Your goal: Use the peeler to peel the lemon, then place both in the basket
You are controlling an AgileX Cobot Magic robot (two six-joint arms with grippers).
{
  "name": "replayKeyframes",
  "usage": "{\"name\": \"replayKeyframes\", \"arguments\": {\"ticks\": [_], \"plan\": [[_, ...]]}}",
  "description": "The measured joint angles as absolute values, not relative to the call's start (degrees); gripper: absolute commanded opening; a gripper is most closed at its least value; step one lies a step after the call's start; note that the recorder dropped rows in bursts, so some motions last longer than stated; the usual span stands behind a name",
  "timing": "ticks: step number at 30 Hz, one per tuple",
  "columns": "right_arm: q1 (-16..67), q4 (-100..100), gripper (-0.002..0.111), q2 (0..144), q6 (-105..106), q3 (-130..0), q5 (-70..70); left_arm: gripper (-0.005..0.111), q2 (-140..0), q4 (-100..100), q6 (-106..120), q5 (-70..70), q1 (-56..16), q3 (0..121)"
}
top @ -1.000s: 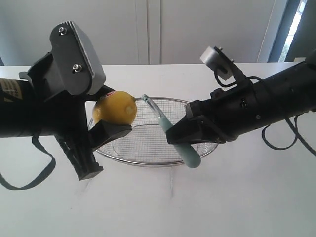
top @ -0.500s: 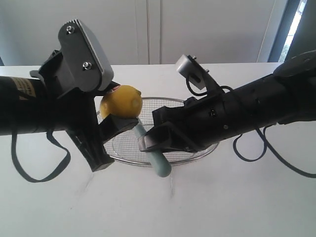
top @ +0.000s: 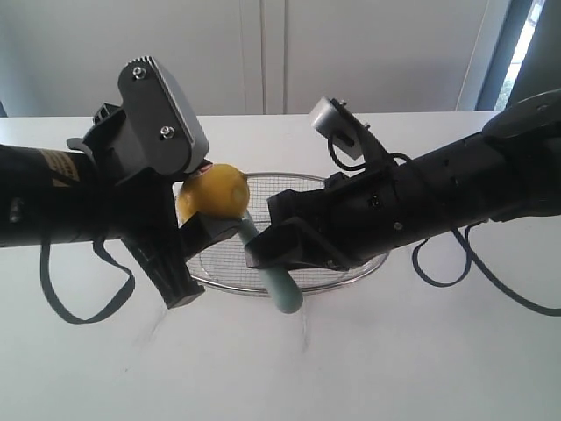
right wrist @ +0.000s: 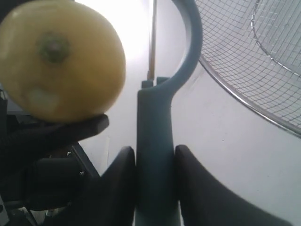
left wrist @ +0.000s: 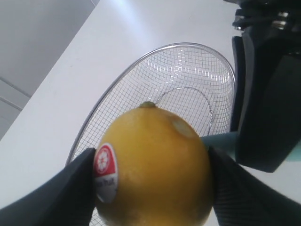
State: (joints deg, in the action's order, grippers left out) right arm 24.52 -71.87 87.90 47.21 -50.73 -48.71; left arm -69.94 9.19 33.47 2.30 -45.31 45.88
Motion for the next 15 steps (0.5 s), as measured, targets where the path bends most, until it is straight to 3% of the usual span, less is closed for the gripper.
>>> {"name": "replayKeyframes", "arguments": {"ticks": [15], "plan": [[24.52, -70.32, 0.000, 83.47, 46.28, -50.73, -44.03, 0.000, -70.53, 9.19, 34.71, 2.65, -45.31, 45.88]]}}
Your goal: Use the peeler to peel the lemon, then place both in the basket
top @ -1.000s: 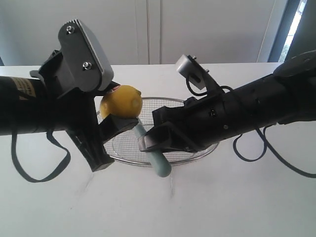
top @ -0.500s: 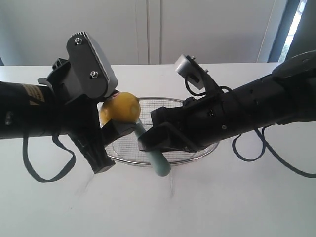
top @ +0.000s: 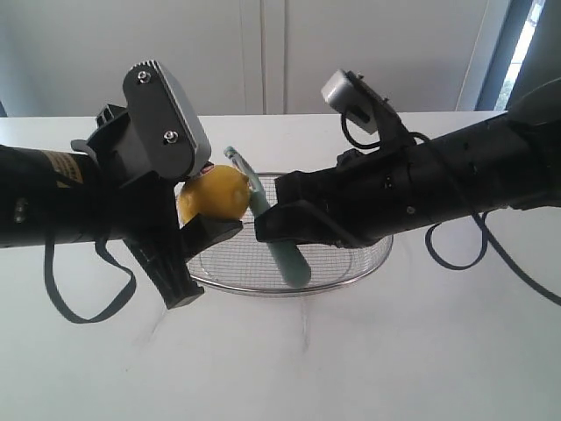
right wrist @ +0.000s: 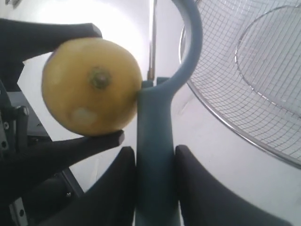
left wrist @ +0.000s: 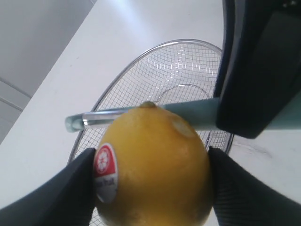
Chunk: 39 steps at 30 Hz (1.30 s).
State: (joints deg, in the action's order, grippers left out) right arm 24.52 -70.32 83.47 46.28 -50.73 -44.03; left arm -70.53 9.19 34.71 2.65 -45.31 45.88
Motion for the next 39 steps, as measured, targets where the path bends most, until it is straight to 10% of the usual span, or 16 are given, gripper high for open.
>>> {"name": "replayKeyframes", "arguments": {"ticks": [39], "plan": [[24.91, -50.60, 0.000, 81.95, 26.24, -50.73, -39.65, 0.000, -67.68, 9.19, 34.75, 2.65, -45.31, 45.88]]}}
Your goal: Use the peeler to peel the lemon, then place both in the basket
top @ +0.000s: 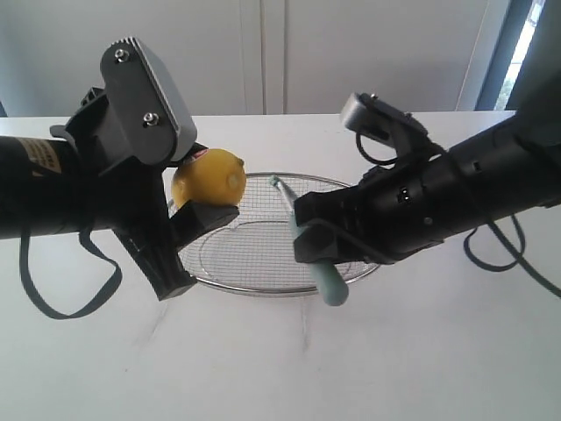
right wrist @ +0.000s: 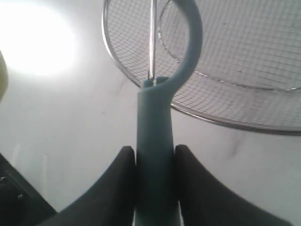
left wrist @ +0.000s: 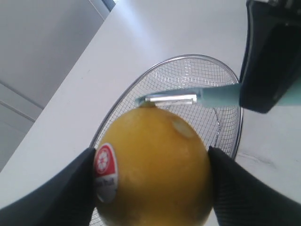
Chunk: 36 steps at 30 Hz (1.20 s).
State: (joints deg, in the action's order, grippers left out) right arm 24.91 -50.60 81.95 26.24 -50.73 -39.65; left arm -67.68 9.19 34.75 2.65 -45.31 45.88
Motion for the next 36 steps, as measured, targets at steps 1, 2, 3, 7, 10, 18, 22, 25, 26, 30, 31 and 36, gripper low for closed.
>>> {"name": "replayKeyframes", "arguments": {"ticks": [1, 2, 3, 7, 10, 18, 22, 25, 26, 30, 31, 36], "plan": [[25.21, -53.00, 0.000, 82.73, 28.21, -50.73, -39.96, 0.000, -67.68, 9.19, 34.75, 2.65, -45.31, 45.88], [25.68, -54.91, 0.000, 83.29, 30.04, -50.73, -40.44, 0.000, -67.68, 9.19, 34.75, 2.65, -45.31, 45.88], [26.19, -56.93, 0.000, 83.90, 31.45, -50.73, -40.65, 0.000, -67.68, 9.19, 34.75, 2.65, -45.31, 45.88], [28.47, -60.48, 0.000, 85.27, 33.62, -50.73, -41.05, 0.000, -67.68, 9.19, 34.75, 2.65, -45.31, 45.88], [29.81, -61.09, 0.000, 85.38, 33.95, -50.73, -41.05, 0.000, -67.68, 9.19, 34.75, 2.65, -45.31, 45.88], [30.73, -61.70, 0.000, 85.38, 34.09, -50.73, -41.14, 0.000, -67.68, 9.19, 34.75, 1.46, -45.31, 45.88], [30.87, -61.91, 0.000, 83.99, 34.09, -50.73, -41.03, 0.000, -67.68, 9.19, 34.75, 1.37, -45.31, 45.88], [30.87, -62.03, 0.000, 82.77, 34.09, -50.73, -41.03, 0.000, -67.68, 9.19, 34.75, 1.24, -45.31, 45.88], [30.87, -62.03, 0.000, 82.48, 34.09, -50.73, -41.03, 0.000, -67.68, 9.19, 34.75, 1.24, -45.31, 45.88], [30.87, -62.03, 0.000, 81.39, 34.09, -50.73, -40.64, 0.000, -67.68, 9.19, 34.75, 1.01, -45.31, 45.88], [30.87, -61.93, 0.000, 81.23, 34.09, -50.73, -40.28, 0.000, -67.68, 9.19, 34.75, 0.89, -45.31, 45.88], [30.87, -61.58, 0.000, 81.14, 34.09, -50.73, -39.68, 0.000, -67.68, 9.19, 35.61, 0.79, -45.31, 45.88]]}}
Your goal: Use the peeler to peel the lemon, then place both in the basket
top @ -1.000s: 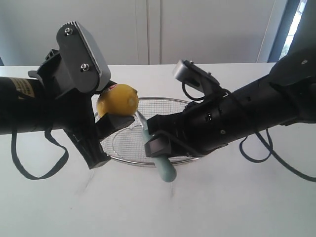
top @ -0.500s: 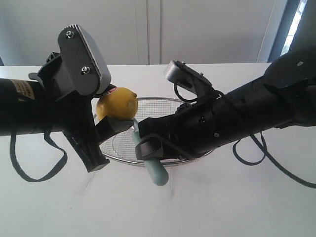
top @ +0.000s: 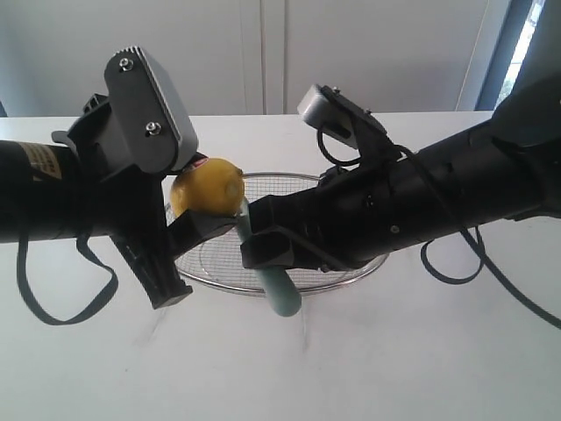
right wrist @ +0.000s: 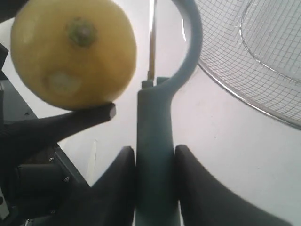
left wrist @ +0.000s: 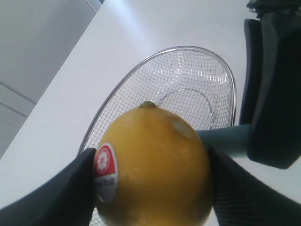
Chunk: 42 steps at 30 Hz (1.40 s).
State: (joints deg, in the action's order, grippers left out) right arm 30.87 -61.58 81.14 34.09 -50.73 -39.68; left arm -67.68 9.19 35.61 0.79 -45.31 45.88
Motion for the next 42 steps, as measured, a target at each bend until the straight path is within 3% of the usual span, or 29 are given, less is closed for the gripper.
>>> {"name": "replayKeyframes", "arguments": {"ticks": [14, 25, 42], "plan": [[27.00, -59.00, 0.000, 75.81, 33.54, -50.73, -39.36, 0.000, -67.68, 9.19, 36.47, 0.35, -45.31, 45.88], [21.73, -39.71, 0.000, 64.63, 18.48, -50.73, -40.10, 0.000, -67.68, 9.19, 36.47, 0.00, -45.31, 45.88], [21.60, -36.22, 0.000, 78.46, 15.64, -50.73, -39.39, 0.000, -67.68, 9.19, 36.47, 0.35, -45.31, 45.88]]}}
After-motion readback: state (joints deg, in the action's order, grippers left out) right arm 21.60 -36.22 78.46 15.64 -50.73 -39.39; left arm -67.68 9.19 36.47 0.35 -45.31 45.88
